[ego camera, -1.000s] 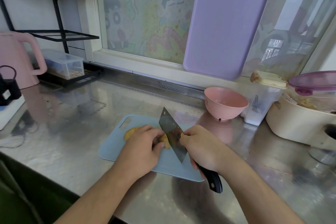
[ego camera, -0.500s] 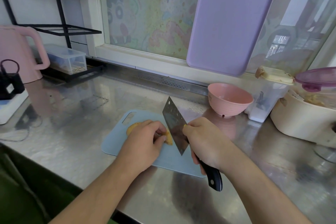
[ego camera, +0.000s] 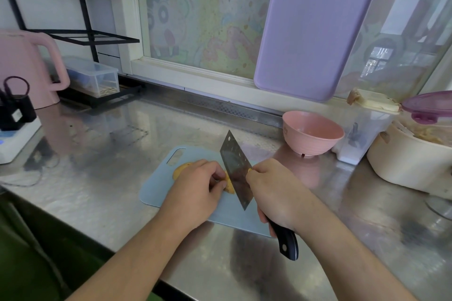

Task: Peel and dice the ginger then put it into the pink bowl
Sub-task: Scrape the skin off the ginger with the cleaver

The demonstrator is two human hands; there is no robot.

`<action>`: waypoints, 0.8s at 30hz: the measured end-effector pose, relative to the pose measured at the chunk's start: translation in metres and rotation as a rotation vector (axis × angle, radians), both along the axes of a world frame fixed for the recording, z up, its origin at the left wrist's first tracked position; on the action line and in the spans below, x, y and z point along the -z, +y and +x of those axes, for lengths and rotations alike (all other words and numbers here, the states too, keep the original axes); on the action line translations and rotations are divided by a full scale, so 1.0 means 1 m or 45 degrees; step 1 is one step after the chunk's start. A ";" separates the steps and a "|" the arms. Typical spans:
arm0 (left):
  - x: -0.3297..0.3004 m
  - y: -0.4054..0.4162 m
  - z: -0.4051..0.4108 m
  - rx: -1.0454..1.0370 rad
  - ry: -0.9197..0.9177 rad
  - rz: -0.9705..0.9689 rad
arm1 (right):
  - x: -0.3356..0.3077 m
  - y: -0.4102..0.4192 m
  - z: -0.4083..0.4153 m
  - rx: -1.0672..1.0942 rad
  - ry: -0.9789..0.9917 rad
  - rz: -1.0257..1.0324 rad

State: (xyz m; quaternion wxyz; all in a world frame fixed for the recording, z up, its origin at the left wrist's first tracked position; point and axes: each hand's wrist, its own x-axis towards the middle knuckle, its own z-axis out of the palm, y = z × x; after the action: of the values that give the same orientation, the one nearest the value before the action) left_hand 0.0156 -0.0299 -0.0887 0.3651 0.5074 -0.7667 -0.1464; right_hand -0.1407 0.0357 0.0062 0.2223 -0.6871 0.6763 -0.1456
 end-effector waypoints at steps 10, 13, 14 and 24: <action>0.001 -0.001 -0.002 0.010 0.024 -0.030 | 0.010 -0.004 0.009 -0.498 0.627 -0.297; 0.002 -0.001 -0.002 0.008 0.022 -0.043 | 0.017 -0.006 0.003 -0.636 0.647 -0.633; 0.002 -0.001 -0.002 0.004 0.017 -0.047 | 0.019 -0.003 0.004 -0.682 0.676 -0.745; 0.001 -0.002 -0.001 0.017 0.061 -0.015 | 0.003 -0.008 0.017 -0.707 1.093 -0.313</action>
State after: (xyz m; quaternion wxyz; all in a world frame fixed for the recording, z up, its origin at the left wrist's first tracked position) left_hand 0.0145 -0.0321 -0.0902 0.3853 0.4966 -0.7619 -0.1564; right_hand -0.1232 0.0277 0.0029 -0.1267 -0.8593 0.4768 0.1350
